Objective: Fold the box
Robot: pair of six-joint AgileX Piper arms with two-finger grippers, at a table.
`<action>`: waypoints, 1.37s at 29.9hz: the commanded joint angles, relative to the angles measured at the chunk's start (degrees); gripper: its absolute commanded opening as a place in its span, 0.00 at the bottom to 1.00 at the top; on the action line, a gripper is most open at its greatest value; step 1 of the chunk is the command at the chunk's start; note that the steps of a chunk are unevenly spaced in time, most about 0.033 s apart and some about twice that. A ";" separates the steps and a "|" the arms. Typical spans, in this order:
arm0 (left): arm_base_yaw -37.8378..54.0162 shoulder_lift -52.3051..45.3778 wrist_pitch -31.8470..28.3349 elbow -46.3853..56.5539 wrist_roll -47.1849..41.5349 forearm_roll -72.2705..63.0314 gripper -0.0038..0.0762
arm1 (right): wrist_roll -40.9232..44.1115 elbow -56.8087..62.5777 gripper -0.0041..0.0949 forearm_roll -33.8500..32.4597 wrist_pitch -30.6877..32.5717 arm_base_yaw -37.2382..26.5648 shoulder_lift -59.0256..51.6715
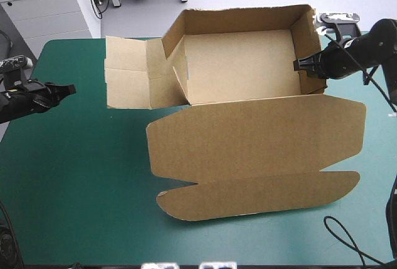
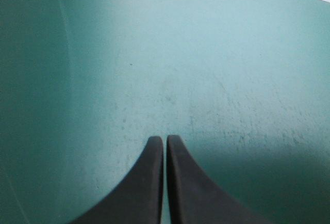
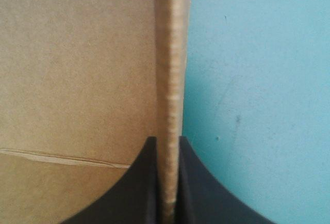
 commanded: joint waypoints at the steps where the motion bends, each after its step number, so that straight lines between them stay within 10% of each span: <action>1: -0.28 -0.87 -2.74 -1.79 -0.38 -2.64 0.06 | -3.33 -1.89 0.02 5.85 -0.08 -0.76 -5.19; 13: -0.39 4.64 8.57 -1.79 1.10 -18.15 0.06 | -12.08 -1.89 0.02 21.98 -0.71 -0.76 -6.33; 30: -13.61 2.31 12.62 -1.79 4.44 -24.36 0.05 | -12.09 -1.79 0.03 19.56 -4.38 -0.65 2.87; 41: -16.57 -3.28 14.31 -2.39 5.52 -31.08 0.04 | -6.48 -1.79 0.03 6.14 -9.69 8.40 4.54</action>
